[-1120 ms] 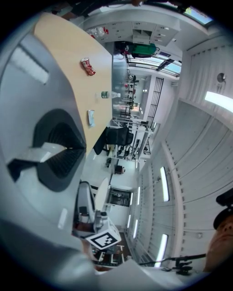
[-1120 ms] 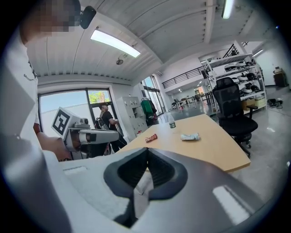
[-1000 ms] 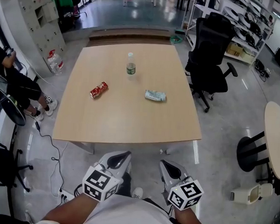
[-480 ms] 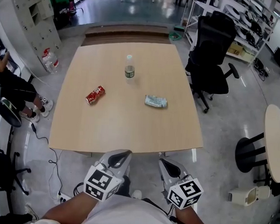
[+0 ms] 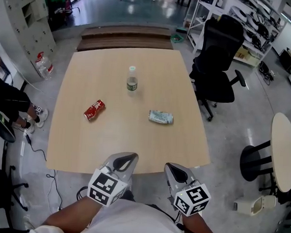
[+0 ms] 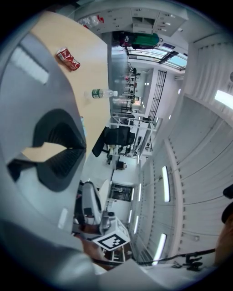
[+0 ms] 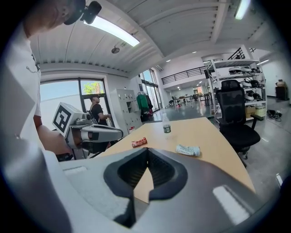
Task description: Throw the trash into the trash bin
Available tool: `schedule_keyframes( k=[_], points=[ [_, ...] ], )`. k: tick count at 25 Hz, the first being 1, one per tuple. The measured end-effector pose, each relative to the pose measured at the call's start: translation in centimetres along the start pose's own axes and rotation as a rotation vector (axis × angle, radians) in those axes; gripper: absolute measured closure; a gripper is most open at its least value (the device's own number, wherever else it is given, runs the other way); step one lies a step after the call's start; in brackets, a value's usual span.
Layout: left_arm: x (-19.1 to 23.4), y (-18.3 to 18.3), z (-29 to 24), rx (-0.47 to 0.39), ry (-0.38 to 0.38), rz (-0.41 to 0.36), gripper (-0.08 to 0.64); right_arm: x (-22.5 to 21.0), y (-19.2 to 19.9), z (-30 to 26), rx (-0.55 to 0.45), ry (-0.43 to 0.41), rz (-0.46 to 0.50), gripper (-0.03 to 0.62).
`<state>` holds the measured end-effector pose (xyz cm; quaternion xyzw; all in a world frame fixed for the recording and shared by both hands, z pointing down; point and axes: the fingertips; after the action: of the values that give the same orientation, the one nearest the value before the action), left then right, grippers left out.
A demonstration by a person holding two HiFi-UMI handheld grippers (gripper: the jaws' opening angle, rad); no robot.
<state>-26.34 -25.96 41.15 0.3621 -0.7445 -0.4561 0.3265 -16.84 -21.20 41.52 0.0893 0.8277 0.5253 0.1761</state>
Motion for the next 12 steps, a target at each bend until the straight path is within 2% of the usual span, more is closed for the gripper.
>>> schedule_keyframes(
  k=[8, 12],
  points=[
    [4.2, -0.6, -2.2, 0.018, 0.028, -0.029, 0.551, -1.1, -0.7, -5.0, 0.051, 0.045, 0.082, 0.591],
    [4.8, -0.2, -2.9, 0.047, 0.08, -0.034, 0.551, -1.8, -0.9, -7.1, 0.088, 0.075, 0.137, 0.591]
  ],
)
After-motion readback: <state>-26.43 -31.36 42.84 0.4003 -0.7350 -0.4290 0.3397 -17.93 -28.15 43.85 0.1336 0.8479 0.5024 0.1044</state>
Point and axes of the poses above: the fingertips, and each gripper's own axes: z backward along the fingers, x to its left, y out of its underside, and after that the axes turned 1 degree about y, right-handed
